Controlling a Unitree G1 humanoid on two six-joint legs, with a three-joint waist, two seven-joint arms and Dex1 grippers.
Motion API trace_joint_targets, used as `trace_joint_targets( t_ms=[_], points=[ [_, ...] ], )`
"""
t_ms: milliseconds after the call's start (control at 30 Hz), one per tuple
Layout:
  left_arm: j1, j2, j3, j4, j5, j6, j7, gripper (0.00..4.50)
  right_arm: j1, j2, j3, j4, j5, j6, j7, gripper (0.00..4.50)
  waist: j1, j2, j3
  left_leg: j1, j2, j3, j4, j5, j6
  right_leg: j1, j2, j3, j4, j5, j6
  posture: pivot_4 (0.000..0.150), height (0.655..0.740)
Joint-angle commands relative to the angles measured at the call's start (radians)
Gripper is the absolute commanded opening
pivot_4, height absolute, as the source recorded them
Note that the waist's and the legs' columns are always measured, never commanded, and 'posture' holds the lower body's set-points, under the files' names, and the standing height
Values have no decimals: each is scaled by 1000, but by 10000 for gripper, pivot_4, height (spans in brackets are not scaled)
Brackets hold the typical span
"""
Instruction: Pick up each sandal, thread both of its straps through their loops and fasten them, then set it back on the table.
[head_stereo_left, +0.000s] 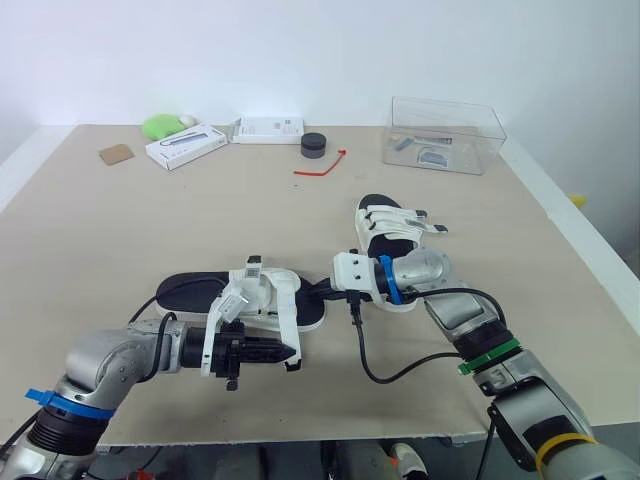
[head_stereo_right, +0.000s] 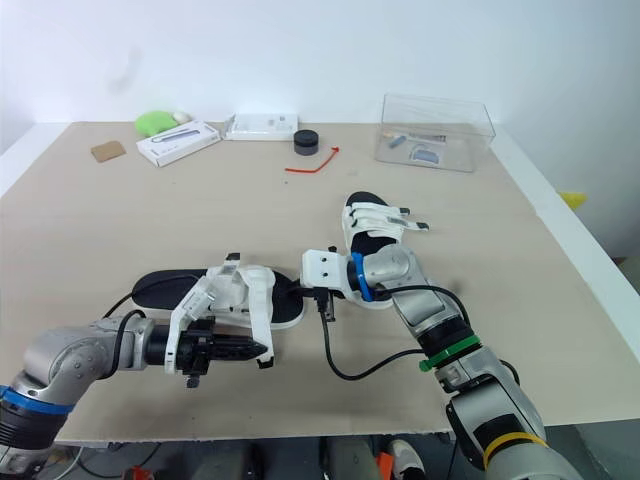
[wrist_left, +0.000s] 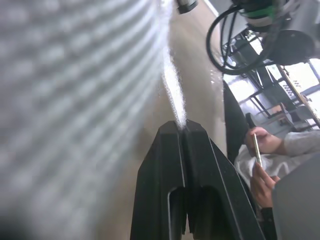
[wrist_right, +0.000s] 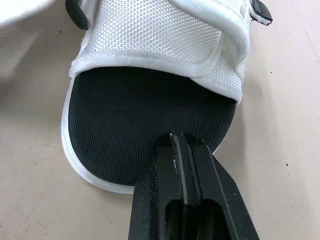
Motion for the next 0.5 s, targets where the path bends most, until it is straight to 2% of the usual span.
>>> trace_joint_targets(
  t_ms=[33, 200, 367, 500],
  points=[
    [-6, 114, 96, -80, -115, 79, -99, 395, 23, -22, 5, 15, -32, 21, 2, 0, -1, 0, 1, -1, 1, 0, 0, 0, 0, -1, 1, 0, 0, 0, 0, 1500, 7400],
    [-61, 219, 200, -25, -225, 173, -158, 395, 27, -25, 5, 13, -34, 19, 1, 0, -1, 0, 1, -2, 1, -1, -1, 0, 0, -2, 0, -1, 0, -1, -1, 1500, 7400],
    [-214, 138, 200, 93, -178, 141, -64, 395, 24, -18, 8, 17, -36, 15, -2, 0, 0, -1, 1, -3, 0, -1, 0, 0, 0, -2, 0, -2, 0, -1, -1, 1500, 7400],
    [-315, 77, 105, 182, -59, 73, -73, 395, 18, -15, 9, 24, -39, 11, -4, 0, 0, -1, 1, -3, -1, -1, 0, 0, 0, -1, 0, -2, -1, -1, -1, 1500, 7400]
  ],
)
